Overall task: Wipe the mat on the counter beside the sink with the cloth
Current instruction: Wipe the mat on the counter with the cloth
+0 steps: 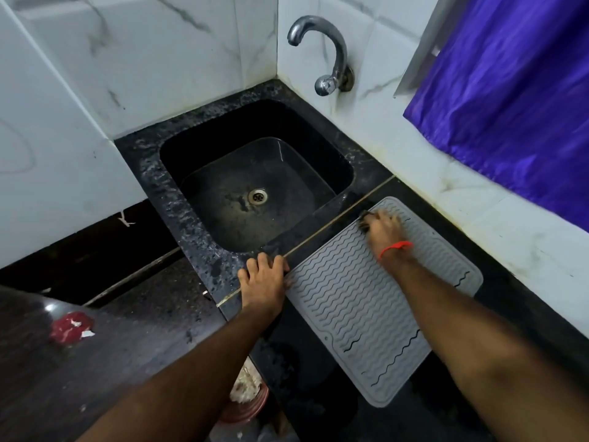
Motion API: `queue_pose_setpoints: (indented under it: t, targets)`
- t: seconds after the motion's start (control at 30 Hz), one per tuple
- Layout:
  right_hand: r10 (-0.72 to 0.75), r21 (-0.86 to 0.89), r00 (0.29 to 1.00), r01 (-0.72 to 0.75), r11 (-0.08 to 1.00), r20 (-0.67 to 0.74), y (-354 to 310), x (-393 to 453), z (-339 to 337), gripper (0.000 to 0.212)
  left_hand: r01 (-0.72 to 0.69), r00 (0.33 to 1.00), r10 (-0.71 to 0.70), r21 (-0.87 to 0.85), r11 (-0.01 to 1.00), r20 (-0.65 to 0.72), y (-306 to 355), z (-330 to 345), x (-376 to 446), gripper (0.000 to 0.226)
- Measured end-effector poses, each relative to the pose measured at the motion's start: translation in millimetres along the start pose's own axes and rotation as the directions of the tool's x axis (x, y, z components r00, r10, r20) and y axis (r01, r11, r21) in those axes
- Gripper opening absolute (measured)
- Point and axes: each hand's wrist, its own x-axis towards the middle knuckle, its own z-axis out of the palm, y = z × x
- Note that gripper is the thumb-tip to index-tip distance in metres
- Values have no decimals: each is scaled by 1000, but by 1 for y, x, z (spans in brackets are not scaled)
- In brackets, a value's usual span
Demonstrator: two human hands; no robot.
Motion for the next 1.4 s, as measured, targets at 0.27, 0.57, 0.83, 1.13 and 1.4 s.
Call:
queue_pose_setpoints:
  t: [0.27, 0.57, 0.83, 1.13, 1.4]
  targets:
    - [-465, 216, 864, 499, 839, -190, -129, -108, 18, 16, 45, 999, -44, 39, 998, -23, -1, -3, 9, 29]
    - [-735, -56, 664, 735, 675, -140, -2, -35, 10, 41, 56, 998, -56, -3, 998, 37, -4, -1, 9, 55]
    - [-55, -8, 998, 55, 998, -10, 103, 63, -7, 34, 80, 997, -80, 10, 997, 20, -1, -3, 8, 56]
    - [-60, 64, 998, 62, 996, -27, 24, 22, 2, 32, 48, 998, -48, 19, 999, 37, 0, -5, 10, 51]
    - [-297, 216, 954, 298, 930, -39, -90, -87, 6, 26, 77, 997, -77, 23, 997, 21, 4, -3, 4, 45]
